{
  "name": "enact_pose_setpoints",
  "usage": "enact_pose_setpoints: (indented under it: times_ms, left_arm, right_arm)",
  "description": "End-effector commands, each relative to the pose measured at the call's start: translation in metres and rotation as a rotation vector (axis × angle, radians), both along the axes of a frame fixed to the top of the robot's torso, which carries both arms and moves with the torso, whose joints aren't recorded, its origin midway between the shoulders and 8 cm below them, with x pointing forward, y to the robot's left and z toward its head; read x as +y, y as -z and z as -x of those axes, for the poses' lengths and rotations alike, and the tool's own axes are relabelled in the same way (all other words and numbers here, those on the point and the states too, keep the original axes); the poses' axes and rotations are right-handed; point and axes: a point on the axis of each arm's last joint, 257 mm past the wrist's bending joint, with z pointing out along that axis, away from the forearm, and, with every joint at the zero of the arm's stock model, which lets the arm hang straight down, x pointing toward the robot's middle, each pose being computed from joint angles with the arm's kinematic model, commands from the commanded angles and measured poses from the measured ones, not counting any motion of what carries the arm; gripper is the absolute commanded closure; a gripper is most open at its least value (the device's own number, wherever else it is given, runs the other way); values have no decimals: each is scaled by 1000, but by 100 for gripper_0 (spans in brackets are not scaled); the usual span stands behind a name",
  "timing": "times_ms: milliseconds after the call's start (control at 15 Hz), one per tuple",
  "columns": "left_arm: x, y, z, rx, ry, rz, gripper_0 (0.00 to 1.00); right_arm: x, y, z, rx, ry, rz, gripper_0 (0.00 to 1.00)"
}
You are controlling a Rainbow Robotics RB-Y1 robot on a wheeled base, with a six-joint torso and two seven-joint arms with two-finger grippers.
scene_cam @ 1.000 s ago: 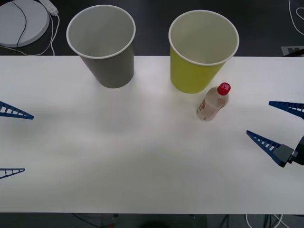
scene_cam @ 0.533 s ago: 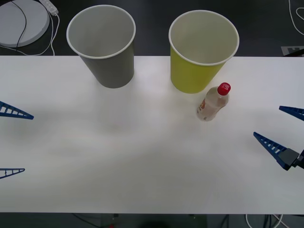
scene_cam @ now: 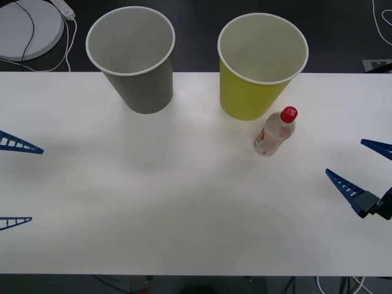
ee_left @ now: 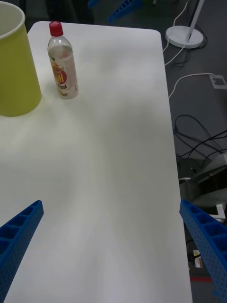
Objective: Put the can into the green bin and the plastic bottle into the gray bin
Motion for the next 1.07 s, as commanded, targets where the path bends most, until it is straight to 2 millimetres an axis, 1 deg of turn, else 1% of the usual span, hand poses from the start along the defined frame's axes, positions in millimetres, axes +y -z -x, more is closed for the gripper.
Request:
enact_pose_setpoints:
  times_ms: [67, 333, 667, 1067]
  left_arm:
    - [0, 0, 0, 0, 0, 0, 0]
    - [0, 0, 0, 0, 0, 0, 0]
    - [0, 0, 0, 0, 0, 0, 0]
    - [0, 0, 0, 0, 0, 0, 0]
  right_arm:
    - [8, 6, -10, 2, -11, -25, 0]
    - [19, 16, -24, 8, -25, -47, 0]
    - [25, 21, -40, -13, -24, -40, 0]
    - [35, 37, -61, -25, -12, -57, 0]
